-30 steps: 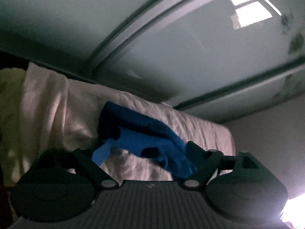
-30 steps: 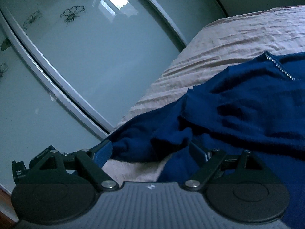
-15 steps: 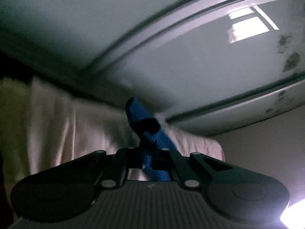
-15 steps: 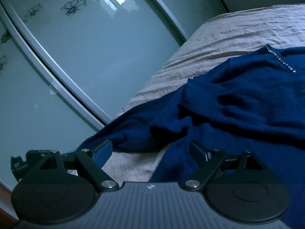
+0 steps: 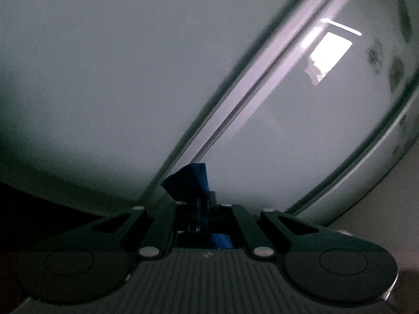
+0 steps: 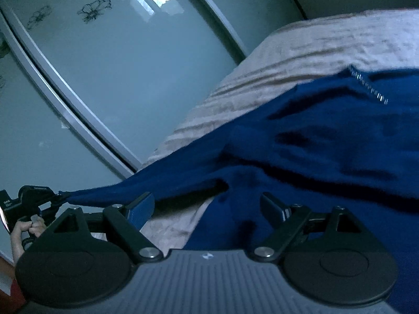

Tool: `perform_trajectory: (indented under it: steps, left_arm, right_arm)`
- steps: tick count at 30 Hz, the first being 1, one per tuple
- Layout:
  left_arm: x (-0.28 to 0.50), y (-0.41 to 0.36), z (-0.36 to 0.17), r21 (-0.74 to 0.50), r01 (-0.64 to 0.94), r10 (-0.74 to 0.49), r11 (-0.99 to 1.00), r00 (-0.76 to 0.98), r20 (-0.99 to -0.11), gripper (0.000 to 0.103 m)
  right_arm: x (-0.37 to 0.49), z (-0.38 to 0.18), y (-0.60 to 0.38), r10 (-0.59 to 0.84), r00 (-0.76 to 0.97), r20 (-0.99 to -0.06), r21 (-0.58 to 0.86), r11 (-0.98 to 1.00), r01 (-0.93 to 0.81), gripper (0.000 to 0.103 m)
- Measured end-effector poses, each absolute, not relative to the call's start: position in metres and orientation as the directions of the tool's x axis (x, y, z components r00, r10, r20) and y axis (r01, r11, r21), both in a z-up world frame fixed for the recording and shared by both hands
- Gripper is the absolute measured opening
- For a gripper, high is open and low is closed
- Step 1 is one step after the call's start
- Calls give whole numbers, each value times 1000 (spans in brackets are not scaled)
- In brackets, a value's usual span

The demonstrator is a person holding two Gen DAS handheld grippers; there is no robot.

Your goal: Fold small clothes

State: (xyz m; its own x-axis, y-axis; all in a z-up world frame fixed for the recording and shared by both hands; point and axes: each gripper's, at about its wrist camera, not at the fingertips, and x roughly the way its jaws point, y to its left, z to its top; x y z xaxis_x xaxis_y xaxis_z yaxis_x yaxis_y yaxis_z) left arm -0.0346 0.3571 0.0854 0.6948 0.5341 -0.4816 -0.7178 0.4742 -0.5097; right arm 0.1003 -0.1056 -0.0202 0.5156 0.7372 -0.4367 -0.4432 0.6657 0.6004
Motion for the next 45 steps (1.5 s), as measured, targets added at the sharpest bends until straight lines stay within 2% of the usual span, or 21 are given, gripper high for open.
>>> perform_trajectory:
  steps: [5, 9, 14, 16, 19, 24, 28, 32, 37, 42, 45]
  left_arm:
    - [-17, 336, 100, -463, -712, 539, 527, 702, -466, 2]
    - [-3, 326, 108, -442, -687, 523, 577, 726, -447, 2]
    - [29, 290, 125, -398, -629, 491, 668, 774, -400, 2]
    - [50, 268, 134, -395, -586, 451, 707, 805, -386, 2]
    - [84, 230, 143, -374, -501, 366, 780, 851, -378, 2]
    - [140, 153, 150, -285, -326, 208, 901, 904, -374, 2]
    - [174, 88, 144, -260, -216, 106, 941, 919, -380, 2]
    - [197, 32, 128, -228, -111, 4, 967, 907, -422, 2]
    - [185, -49, 95, -159, 33, -108, 987, 863, -494, 2]
    - [176, -108, 71, -130, 155, -201, 979, 824, -529, 2]
    - [171, -133, 64, -123, 219, -250, 968, 803, -542, 2]
  right_arm:
    - [118, -21, -117, 700, 569, -431, 582, 698, -418, 89]
    - [141, -36, -123, 659, 549, -514, 565, 742, -362, 92]
    - [124, -13, -143, 685, 603, -408, 565, 709, -423, 94]
    - [125, -10, -153, 639, 634, -435, 529, 751, -394, 97]
    - [131, -17, -175, 537, 655, -532, 503, 823, -266, 97]
    - [116, -26, -229, 482, 711, -511, 551, 819, -160, 98]
    - [102, -26, -261, 432, 743, -512, 547, 830, -105, 98]
    - [89, -27, -288, 372, 762, -530, 522, 851, -52, 98]
    - [74, -31, -305, 276, 776, -567, 415, 910, -20, 99]
    - [66, -33, -302, 145, 777, -612, 227, 974, -2, 99]
    - [54, -33, -304, 111, 784, -611, 186, 982, 7, 99]
